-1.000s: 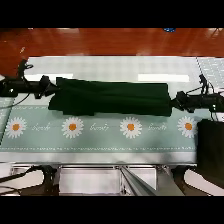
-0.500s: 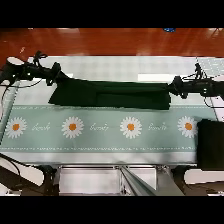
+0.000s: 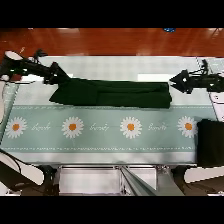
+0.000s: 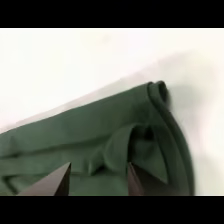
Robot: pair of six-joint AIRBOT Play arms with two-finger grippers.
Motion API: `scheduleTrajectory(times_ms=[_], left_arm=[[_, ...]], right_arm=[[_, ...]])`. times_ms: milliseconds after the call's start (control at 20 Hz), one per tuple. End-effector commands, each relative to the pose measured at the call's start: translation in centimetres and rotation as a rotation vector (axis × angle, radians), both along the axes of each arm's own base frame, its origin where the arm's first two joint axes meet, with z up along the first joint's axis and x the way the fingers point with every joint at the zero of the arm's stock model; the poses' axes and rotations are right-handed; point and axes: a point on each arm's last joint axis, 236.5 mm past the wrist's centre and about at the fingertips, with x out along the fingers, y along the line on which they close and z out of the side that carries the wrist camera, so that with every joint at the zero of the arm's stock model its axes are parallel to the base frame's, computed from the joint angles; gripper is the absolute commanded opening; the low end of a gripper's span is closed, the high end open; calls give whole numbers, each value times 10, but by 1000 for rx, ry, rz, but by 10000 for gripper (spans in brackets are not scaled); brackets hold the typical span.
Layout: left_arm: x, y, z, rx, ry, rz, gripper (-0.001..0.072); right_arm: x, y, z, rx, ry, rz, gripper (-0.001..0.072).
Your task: Fold the shirts.
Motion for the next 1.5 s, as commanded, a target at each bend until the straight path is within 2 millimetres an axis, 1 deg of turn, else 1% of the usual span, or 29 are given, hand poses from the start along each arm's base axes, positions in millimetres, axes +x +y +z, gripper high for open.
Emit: scheduleTrajectory(times_ms=[0, 50, 100, 150, 200, 250, 300, 400, 450, 550, 600, 700, 850, 950, 1000, 1050, 1100, 1150, 1200, 1250, 1300, 1350, 1400, 1450], left_arm=[[-49, 89, 12, 343, 101, 13, 506], [-55, 110, 27, 429, 57, 59, 506], [-56, 117, 43, 460, -15, 107, 506], [-57, 114, 59, 460, -99, 157, 506], [-61, 101, 73, 433, -181, 190, 506], [-69, 84, 83, 403, -245, 195, 505], [-81, 65, 89, 374, -293, 190, 506], [-109, 29, 85, 328, -315, 157, 505], [-121, 14, 80, 313, -308, 129, 505], [-138, -11, 71, 292, -288, 84, 506], [-141, -20, 68, 282, -277, 69, 506], [-138, -34, 68, 272, -290, 52, 506], [-135, -49, 71, 265, -316, 31, 506], [-137, -55, 72, 259, -318, 18, 506], [-137, -56, 72, 259, -319, 14, 505], [-137, -57, 72, 258, -319, 13, 505], [-137, -57, 72, 257, -318, 13, 505], [-137, -57, 72, 257, -318, 13, 503], [-138, -57, 72, 257, -317, 12, 500], [-137, -57, 72, 258, -318, 12, 453], [-138, -57, 72, 260, -322, 4, 277], [-138, -60, 72, 266, -338, -18, 43], [-134, -66, 75, 272, -373, -42, 24], [-130, -78, 78, 259, -401, -48, 24]], right_arm=[[-25, -43, 35, -28, -11, -8, 414], [-31, -66, 38, -100, -20, -65, 414], [-39, -84, 36, -151, -10, -122, 414], [-47, -94, 27, -174, 9, -166, 414], [-55, -94, 15, -164, 35, -182, 414], [-62, -90, -1, -151, 68, -189, 414], [-66, -81, -16, -126, 97, -192, 414], [-69, -65, -39, -85, 152, -181, 415], [-65, -55, -46, -54, 164, -171, 417], [-55, -33, -55, 2, 159, -146, 419], [-50, -23, -58, 30, 156, -137, 419], [-41, -2, -63, 72, 152, -116, 419], [-31, 27, -75, 87, 169, -43, 419], [-24, 45, -78, 73, 163, 0, 418], [-20, 53, -77, 59, 151, 15, 388], [-16, 59, -72, 55, 136, 34, 285], [-13, 68, -64, 56, 116, 74, 64], [-13, 74, -55, 61, 95, 117, 22], [-16, 78, -44, 71, 83, 152, 22], [-21, 80, -30, 66, 62, 189, 22], [-33, 81, -16, 34, 46, 245, 22], [-46, 77, -2, -35, 29, 285, 22], [-59, 73, 13, -101, 6, 297, 22], [-70, 71, 29, -149, -28, 302, 22]])
